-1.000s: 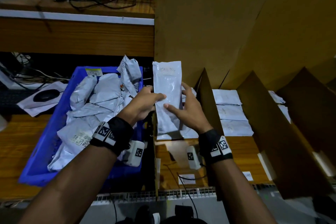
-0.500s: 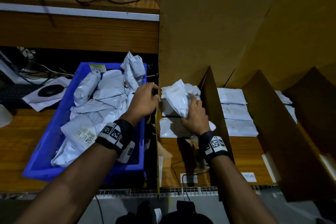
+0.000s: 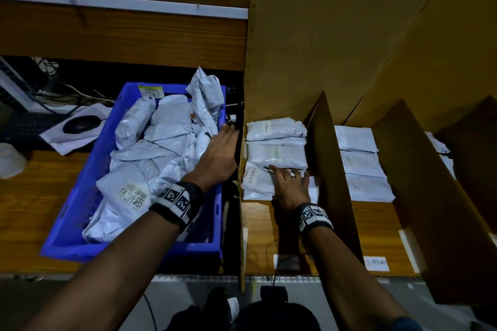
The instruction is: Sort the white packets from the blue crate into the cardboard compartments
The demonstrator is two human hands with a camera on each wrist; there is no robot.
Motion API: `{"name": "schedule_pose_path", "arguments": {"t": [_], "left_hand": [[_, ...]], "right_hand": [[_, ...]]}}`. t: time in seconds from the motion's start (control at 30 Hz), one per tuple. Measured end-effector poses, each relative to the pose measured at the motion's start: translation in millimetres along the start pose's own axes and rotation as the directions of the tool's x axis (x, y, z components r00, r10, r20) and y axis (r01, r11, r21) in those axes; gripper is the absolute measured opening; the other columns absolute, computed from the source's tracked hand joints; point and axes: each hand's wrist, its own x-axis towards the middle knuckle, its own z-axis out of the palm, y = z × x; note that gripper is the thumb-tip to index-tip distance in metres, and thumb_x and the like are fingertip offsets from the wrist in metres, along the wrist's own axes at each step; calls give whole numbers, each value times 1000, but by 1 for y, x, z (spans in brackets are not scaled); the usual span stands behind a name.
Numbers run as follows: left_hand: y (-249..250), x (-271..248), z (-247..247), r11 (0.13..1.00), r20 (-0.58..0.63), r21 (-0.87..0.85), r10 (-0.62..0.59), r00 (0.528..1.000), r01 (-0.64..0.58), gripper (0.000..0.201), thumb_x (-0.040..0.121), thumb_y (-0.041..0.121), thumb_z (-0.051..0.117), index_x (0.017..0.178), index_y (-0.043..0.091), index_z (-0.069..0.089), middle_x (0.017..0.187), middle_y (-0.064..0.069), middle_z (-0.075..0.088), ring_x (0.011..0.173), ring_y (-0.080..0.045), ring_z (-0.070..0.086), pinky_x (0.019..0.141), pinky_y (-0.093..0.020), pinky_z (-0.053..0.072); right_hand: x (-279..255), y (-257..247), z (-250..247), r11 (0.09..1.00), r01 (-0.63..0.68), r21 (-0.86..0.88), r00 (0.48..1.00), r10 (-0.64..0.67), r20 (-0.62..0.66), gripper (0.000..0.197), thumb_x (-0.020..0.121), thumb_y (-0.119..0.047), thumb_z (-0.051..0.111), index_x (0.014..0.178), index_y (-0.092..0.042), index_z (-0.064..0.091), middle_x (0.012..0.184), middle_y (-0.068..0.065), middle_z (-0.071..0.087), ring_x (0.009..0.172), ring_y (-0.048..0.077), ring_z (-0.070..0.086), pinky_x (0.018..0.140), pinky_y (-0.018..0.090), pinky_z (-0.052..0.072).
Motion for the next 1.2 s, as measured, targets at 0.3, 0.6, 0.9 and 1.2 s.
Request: {"name": "schedule_pose_path", "arguments": {"t": [0.3,0.6,0.9,1.2], "left_hand": [[-3,-3,9,997,-87,57,64,994,-59,73,89,-2,67,156,-2,39,160,-25,43,156,-45,25,124,-60,30],[1,-2,11,1000,-103,12,25,994,-24,76,87,-7,59,159,5,36,163,-17,42,161,-35,16,126,-59,27],[-5,-2,15,999,-100,29,24,995,-21,72,90,-1,68,157,2,40,157,-19,48,159,-40,21,122,-63,31],[12,-16,-28,992,13,-102,-68,998,69,65,90,-4,54,153,11,49,150,-16,56,142,-35,50,117,-42,41]], "right_hand": [[3,11,16,999,32,19,999,-32,-20,98,91,-10,70,166,-35,12,173,7,15,156,45,9,123,70,13],[-11,-8,44,998,-22,65,996,16,91,92,99,-46,49,162,-48,-18,172,-2,-31,153,52,-29,114,83,-10],[-2,-6,39,996,-43,83,966,20,257,91,97,-58,45,159,-53,-22,169,-5,-37,149,50,-38,111,85,-10],[-33,-36,-42,870,143,473,958,-1,-287,45,104,-24,50,148,-18,50,152,10,48,134,33,51,109,50,47]]}}
